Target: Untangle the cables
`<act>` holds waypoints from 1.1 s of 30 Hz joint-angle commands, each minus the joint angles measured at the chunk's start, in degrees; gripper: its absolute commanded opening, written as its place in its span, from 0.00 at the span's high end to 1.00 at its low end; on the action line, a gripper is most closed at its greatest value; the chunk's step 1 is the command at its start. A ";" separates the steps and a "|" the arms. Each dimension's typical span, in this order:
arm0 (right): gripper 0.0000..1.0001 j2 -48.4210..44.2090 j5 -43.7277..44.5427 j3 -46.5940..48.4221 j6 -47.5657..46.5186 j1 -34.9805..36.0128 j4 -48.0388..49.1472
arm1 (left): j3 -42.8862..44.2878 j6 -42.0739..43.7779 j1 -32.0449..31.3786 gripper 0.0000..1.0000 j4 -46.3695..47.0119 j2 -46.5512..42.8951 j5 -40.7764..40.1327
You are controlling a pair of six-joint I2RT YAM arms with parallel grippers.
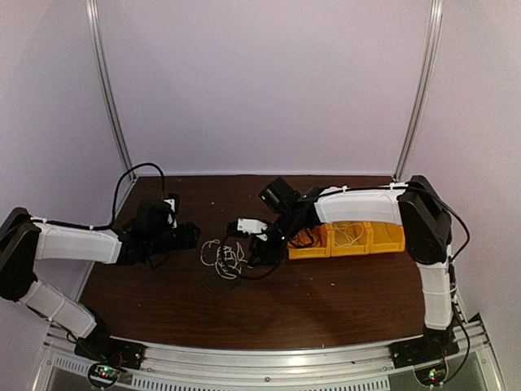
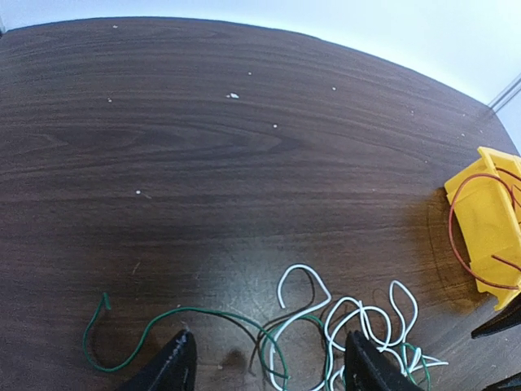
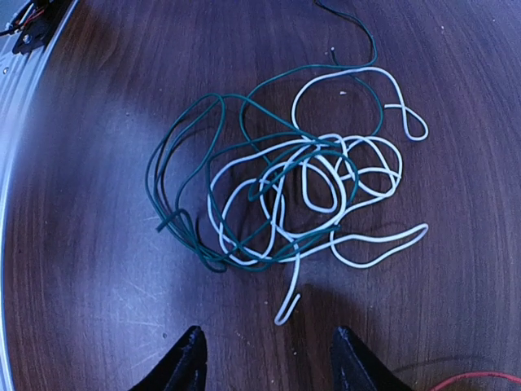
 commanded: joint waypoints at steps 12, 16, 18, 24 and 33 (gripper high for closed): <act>0.82 8.29 -3.28 7.90 3.74 0.16 -0.73 | -3.41 3.12 0.95 0.37 5.18 -6.56 1.80; 1.00 7.68 -3.71 7.97 3.16 0.20 -1.78 | -4.50 4.36 0.95 0.38 8.66 -6.33 4.94; 1.00 6.25 -4.12 8.78 2.89 0.19 -3.06 | -5.81 6.04 0.97 0.38 12.86 -6.23 9.10; 1.00 -0.91 -6.86 15.07 4.70 0.20 -6.28 | -12.84 7.56 -1.78 0.35 38.24 -6.71 28.30; 1.00 -4.93 -8.51 25.20 4.98 0.20 -10.49 | -11.21 8.98 -5.13 0.39 55.98 4.45 37.73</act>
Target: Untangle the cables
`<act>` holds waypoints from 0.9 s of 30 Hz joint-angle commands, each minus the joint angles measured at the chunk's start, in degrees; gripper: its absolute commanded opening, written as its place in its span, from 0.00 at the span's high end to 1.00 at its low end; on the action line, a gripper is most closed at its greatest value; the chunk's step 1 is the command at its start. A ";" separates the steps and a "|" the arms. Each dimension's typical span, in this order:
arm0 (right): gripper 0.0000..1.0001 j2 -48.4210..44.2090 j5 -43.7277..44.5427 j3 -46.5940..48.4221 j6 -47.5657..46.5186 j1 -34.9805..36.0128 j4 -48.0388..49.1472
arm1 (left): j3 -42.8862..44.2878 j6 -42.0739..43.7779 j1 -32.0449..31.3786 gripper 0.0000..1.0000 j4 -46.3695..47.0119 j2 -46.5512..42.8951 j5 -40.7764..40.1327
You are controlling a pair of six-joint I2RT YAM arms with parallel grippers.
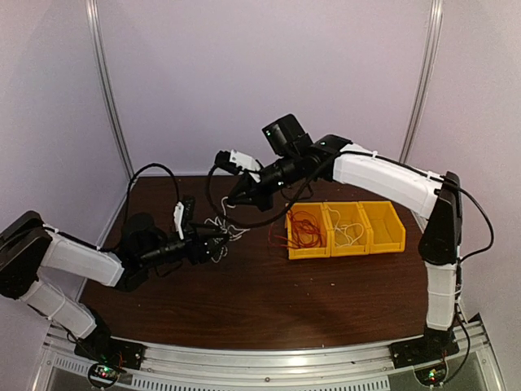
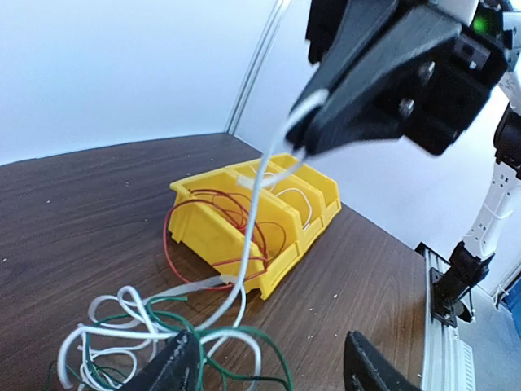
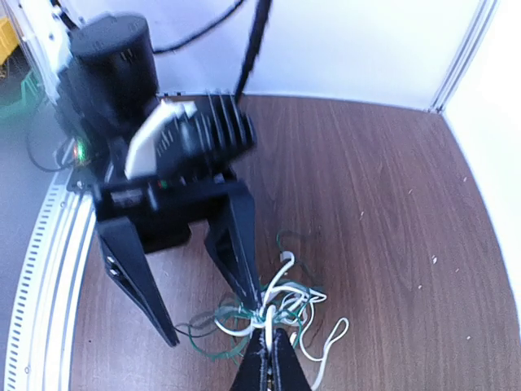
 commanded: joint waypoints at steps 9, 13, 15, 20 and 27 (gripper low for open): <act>1.00 -3.41 -7.40 11.99 0.94 0.35 -6.10 | 8.87 0.69 -0.89 0.61 15.79 20.35 -9.62; 1.00 -4.93 -8.50 14.20 0.35 0.92 -6.20 | 10.74 1.66 -0.89 0.74 15.71 23.76 -11.30; 1.00 -5.66 -8.88 16.18 -0.37 1.05 -6.54 | 11.29 1.92 -0.89 0.77 14.47 24.76 -12.28; 1.00 -6.75 -8.37 25.08 -1.82 0.79 -8.27 | 10.29 1.65 0.13 0.89 12.33 26.32 -16.17; 1.00 -12.22 -7.96 28.29 -0.41 -1.96 -5.68 | 11.43 1.27 3.93 1.00 -10.09 22.18 -25.19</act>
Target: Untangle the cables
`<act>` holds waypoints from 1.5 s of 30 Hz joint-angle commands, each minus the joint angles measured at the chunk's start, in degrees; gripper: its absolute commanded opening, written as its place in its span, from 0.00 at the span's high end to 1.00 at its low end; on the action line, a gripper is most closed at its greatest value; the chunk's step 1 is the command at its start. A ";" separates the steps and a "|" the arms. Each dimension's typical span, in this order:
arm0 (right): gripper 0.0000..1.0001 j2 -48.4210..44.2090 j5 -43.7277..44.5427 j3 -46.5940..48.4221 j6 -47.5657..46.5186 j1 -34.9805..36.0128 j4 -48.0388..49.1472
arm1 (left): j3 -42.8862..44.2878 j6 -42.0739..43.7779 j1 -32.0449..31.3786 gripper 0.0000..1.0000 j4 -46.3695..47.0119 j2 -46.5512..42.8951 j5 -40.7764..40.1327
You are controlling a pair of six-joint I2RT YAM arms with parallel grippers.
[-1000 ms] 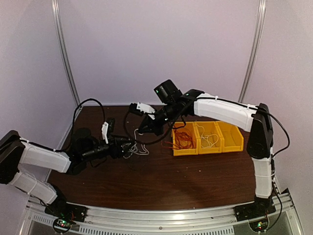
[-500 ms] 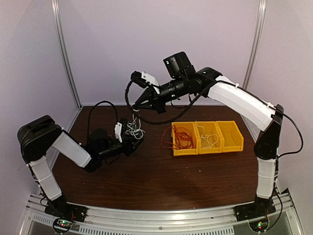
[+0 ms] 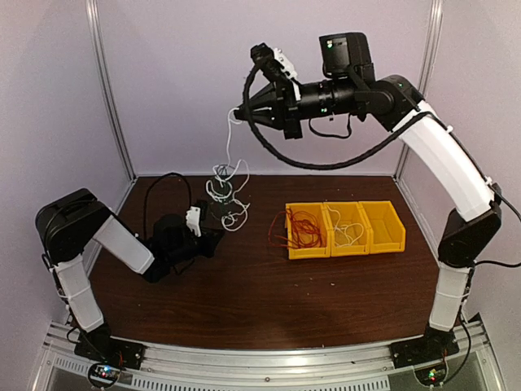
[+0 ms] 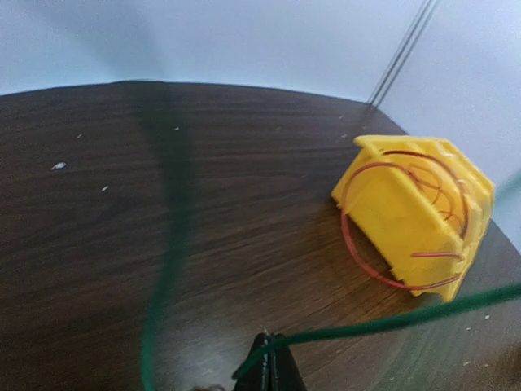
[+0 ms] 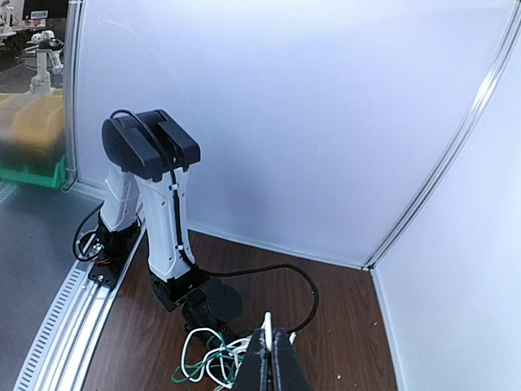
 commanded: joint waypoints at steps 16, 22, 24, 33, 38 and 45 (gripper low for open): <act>1.00 -10.15 -5.80 -17.21 6.18 -3.42 10.37 | -4.46 2.35 -0.19 0.57 -27.31 -30.31 -2.88; 1.00 -7.17 -2.78 -26.94 6.79 -0.08 14.90 | -6.91 3.42 -2.77 0.39 -26.05 -43.39 1.77; 1.00 -5.46 -2.10 -27.89 7.17 0.37 16.14 | -6.91 3.40 -2.88 0.37 -26.07 -45.40 3.62; 1.00 0.59 -0.67 -21.95 9.59 0.67 17.07 | -10.02 4.30 -3.83 0.36 -21.39 -43.91 7.04; 1.00 2.75 -0.73 -13.63 10.52 0.90 15.16 | -10.87 3.71 -6.00 0.36 -10.80 -36.81 4.96; 1.00 2.76 -4.13 -7.23 10.68 1.28 13.95 | -4.62 5.53 -7.54 0.36 2.24 -18.55 -2.41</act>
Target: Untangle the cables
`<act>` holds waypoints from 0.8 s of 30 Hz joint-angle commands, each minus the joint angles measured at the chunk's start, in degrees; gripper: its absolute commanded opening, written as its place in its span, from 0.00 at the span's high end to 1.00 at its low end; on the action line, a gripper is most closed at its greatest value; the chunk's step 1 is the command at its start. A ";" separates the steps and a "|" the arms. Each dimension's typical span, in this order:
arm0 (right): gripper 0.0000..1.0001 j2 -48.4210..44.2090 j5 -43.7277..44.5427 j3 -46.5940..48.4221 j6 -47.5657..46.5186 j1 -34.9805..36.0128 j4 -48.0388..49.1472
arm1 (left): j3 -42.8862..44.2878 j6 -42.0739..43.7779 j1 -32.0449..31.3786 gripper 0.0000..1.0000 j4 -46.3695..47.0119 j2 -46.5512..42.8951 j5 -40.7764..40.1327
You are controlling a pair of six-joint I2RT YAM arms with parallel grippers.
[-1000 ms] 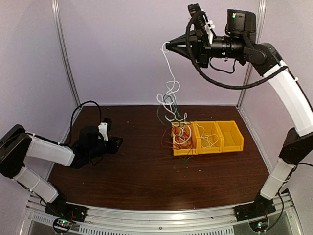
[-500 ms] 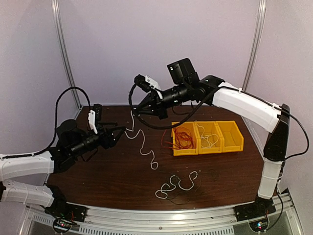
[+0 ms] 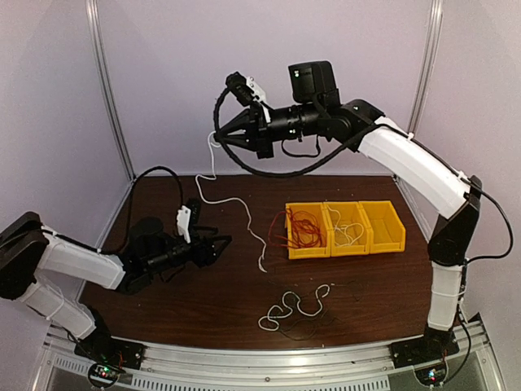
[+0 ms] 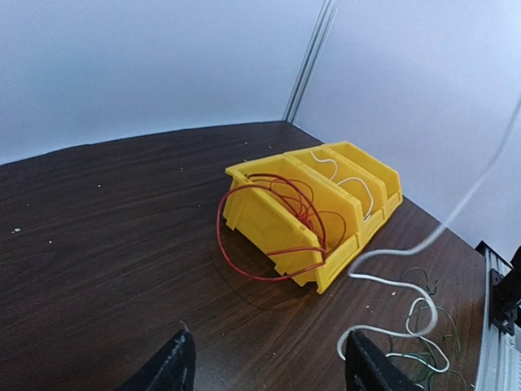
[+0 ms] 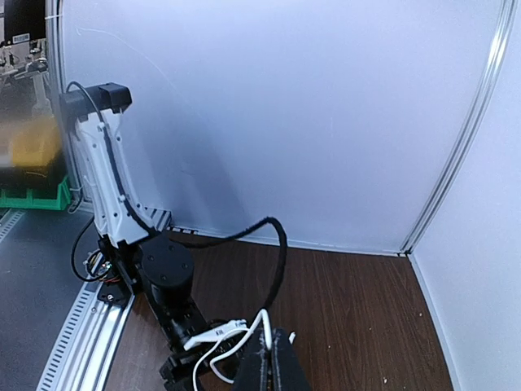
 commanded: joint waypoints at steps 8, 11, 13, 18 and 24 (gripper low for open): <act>1.00 -3.10 -0.32 4.62 -2.10 0.70 -2.55 | 18.19 -1.40 -0.35 0.45 22.55 26.11 10.29; 1.00 -4.18 1.28 5.76 -4.80 0.62 -4.30 | 18.72 -3.66 -0.35 0.47 24.15 28.65 10.03; 1.00 -5.04 2.92 6.73 -6.24 0.48 -5.31 | 17.87 -4.08 -0.35 0.47 22.18 27.88 6.61; 1.00 -6.06 4.25 4.30 -7.75 -0.35 -6.67 | 12.23 -1.22 -0.35 0.39 9.41 18.98 -5.45; 1.00 -5.58 6.71 1.67 -7.68 -0.29 -6.11 | 3.98 -1.48 -0.35 0.35 -0.31 8.24 -9.08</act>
